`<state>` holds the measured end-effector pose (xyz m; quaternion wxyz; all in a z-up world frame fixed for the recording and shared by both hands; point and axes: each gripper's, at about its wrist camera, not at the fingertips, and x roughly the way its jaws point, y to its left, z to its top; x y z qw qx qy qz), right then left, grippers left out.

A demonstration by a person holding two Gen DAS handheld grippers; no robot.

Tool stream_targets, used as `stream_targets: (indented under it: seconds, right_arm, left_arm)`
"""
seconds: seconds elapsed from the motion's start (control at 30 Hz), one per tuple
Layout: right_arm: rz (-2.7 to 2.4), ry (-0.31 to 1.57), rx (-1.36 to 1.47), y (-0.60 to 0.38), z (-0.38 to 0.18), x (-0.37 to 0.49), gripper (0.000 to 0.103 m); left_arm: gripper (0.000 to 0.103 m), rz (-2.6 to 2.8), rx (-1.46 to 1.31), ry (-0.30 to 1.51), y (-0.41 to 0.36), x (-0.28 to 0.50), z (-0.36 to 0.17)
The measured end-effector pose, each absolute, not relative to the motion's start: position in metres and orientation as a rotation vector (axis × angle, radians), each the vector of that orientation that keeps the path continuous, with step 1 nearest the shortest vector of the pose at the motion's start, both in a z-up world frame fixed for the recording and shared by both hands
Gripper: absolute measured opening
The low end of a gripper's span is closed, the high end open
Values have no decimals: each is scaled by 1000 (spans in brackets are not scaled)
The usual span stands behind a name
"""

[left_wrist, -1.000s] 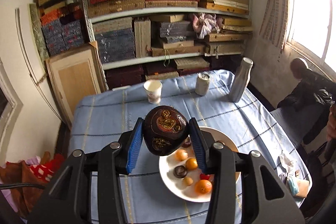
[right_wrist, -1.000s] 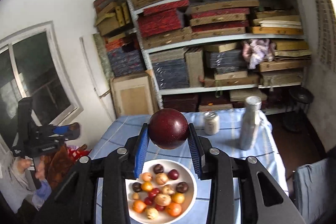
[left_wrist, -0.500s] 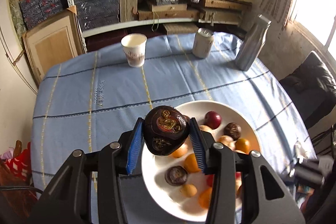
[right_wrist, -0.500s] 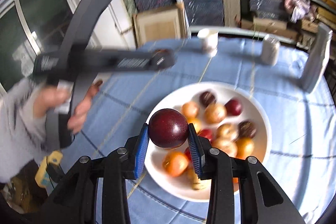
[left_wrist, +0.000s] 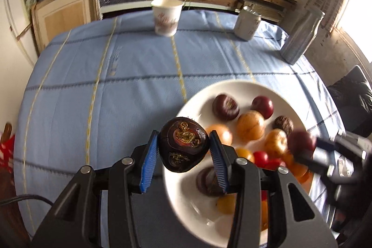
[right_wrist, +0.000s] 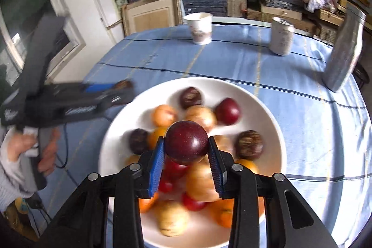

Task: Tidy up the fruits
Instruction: 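Carry the brown fruit and plum onto the white plate and open both tools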

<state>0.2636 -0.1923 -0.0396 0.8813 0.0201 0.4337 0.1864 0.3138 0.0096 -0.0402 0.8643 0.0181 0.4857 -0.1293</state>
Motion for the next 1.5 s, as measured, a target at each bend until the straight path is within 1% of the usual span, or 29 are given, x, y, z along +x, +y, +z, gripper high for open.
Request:
stream_targets:
  seconds: [0.1,0.27,0.6,1.07,1.17,1.3,1.33,1.37,1.4,1.5]
  right_arm:
    - [332,912,76,-218,-44,274,37]
    - [313,927,108,-235,-55,297,37]
    - [317,927,122,-231,-66,329,37]
    - [299,948,145,-235,-80,337,37]
    - [300,949,148,-235,-80,336,39]
    - [300,946,146,-236,-79,336,40]
    - [301,945,143,-235,-78,336,40]
    - [301,944,143,-236,-77,335,40]
    - [301,941,145,-236,-76,334,40]
    - [303,930,146,-236,-70,332,40]
  left_arm:
    - [43,-246,7,1038,19,305,-48]
    - [43,-225,-5,1062,19,301,-60]
    - [43,-224,14,1039,2,314,-60]
    - [43,-234,20,1025,-10,318,-64]
    - [43,-234,18,1031,-9,317,-66]
    - [47,-234,21,1027,-9,316,-64]
    - [49,-231,23,1022,-9,315,-62]
    - [54,-224,25,1013,-9,315,-59]
    - [55,-223,24,1007,-9,314,-57]
    - [55,-225,20,992,-8,311,-49]
